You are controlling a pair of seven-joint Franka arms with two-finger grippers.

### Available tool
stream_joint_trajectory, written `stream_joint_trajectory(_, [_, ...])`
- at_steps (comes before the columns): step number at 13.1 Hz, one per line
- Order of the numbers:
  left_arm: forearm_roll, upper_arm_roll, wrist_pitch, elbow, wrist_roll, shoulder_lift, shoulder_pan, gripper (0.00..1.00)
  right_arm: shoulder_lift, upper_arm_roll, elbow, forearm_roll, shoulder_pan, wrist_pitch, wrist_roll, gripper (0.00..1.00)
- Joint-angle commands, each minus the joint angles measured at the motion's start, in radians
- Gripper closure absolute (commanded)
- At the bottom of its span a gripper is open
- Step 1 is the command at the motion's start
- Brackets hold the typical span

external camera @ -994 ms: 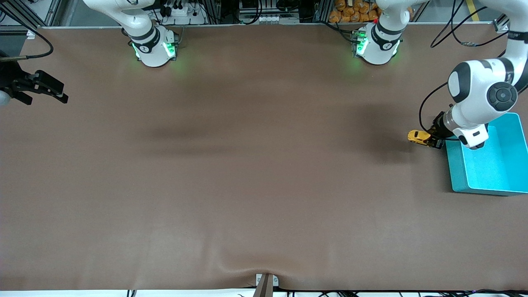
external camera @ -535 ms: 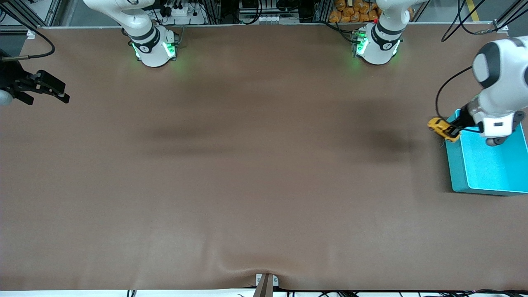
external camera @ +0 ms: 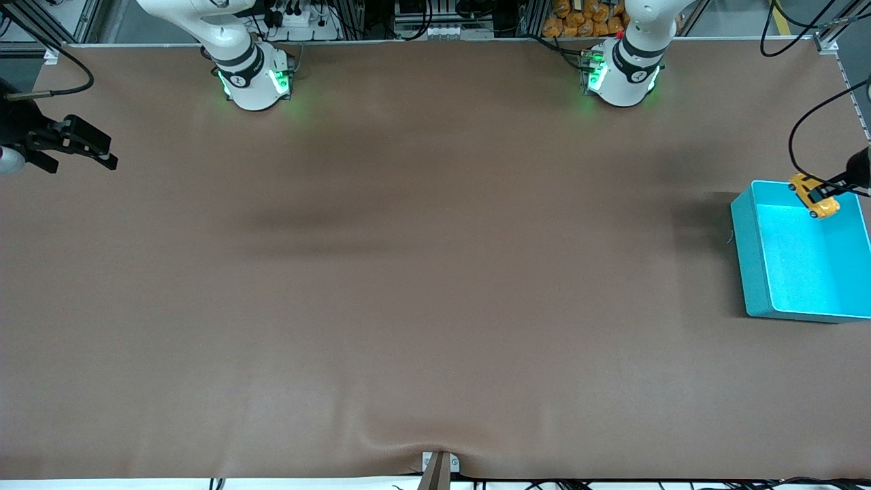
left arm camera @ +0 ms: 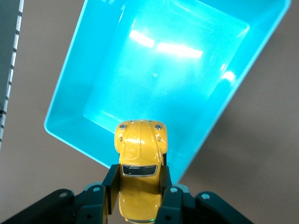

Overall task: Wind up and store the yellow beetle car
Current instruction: 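Move the car over the turquoise bin and lower it inside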

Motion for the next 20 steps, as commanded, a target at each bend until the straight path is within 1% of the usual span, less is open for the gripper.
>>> stream_joint_trajectory(1, [0.04,-0.013,0.053,0.064,0.073,0.115,0.021,1.0,-0.023,-0.01,-0.01,-0.009,0.02,-0.004,0.01,0.0])
stream_joint_trajectory(4, [0.09,-0.014,0.159,0.083,0.128,0.219,0.058,1.0,-0.023,-0.01,-0.01,-0.009,0.02,-0.005,0.01,0.0])
stream_joint_trajectory(6, [0.098,-0.014,0.185,0.126,0.18,0.287,0.093,1.0,-0.023,-0.01,-0.01,-0.009,0.02,-0.005,0.01,0.0])
stream_joint_trajectory(9, [0.101,-0.014,0.202,0.153,0.222,0.341,0.102,1.0,-0.022,-0.011,-0.009,-0.011,0.024,-0.005,0.01,0.0])
stream_joint_trajectory(10, [0.104,-0.014,0.228,0.153,0.222,0.362,0.111,1.0,-0.022,-0.017,-0.007,-0.011,0.042,-0.007,0.011,0.0])
stream_joint_trajectory(12, [0.104,-0.014,0.285,0.153,0.224,0.406,0.113,1.0,-0.02,-0.016,0.005,-0.012,0.038,-0.01,0.008,0.0])
stream_joint_trajectory(14, [0.106,-0.014,0.306,0.153,0.225,0.422,0.113,1.0,-0.019,-0.016,0.01,-0.012,0.038,-0.01,0.01,0.0])
stream_joint_trajectory(18, [0.12,-0.014,0.308,0.154,0.242,0.443,0.113,1.0,-0.016,-0.016,0.014,-0.014,0.038,-0.01,0.01,0.0])
stream_joint_trajectory(20, [0.12,-0.014,0.314,0.153,0.242,0.445,0.113,0.97,-0.014,-0.016,0.016,-0.014,0.035,-0.01,0.011,0.0])
